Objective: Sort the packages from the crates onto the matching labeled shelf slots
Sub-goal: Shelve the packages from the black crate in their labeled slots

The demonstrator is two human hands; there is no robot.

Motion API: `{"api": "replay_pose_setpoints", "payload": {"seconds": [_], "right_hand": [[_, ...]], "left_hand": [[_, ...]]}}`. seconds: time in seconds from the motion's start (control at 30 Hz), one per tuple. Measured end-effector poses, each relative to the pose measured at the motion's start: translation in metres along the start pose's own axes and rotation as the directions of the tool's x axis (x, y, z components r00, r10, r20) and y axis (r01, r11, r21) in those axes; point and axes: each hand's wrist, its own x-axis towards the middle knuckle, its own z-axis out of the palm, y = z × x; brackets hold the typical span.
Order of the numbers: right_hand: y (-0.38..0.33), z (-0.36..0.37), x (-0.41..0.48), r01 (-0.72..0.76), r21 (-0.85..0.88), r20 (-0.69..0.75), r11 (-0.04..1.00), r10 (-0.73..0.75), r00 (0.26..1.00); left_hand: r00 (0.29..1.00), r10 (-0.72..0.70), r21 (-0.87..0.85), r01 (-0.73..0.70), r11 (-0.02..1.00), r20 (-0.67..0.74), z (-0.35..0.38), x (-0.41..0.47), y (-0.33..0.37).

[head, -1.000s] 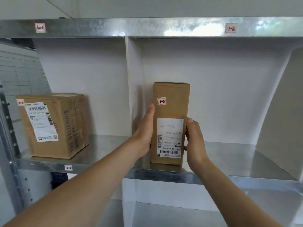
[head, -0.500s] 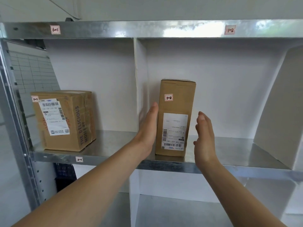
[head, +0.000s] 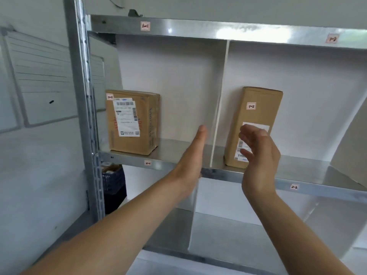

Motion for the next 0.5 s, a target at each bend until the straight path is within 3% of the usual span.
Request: {"api": "replay_pose_setpoints", "payload": {"seconds": [0.3,0.5], "right_hand": [[0.001,0.134,-0.117,-0.168,0.041,0.237,0.985,0.154,0.959],[0.016,0.22,-0.202,-0.286,0.046,0.47,0.957,0.232,0.851]], "left_hand": [[0.963,-0.067,0.018,0.075,0.997,-0.261,-0.15,-0.104,-0.024],[0.852,-0.154,-0.088,0.127,0.988,-0.501,-0.248,-0.177,-0.039]]}}
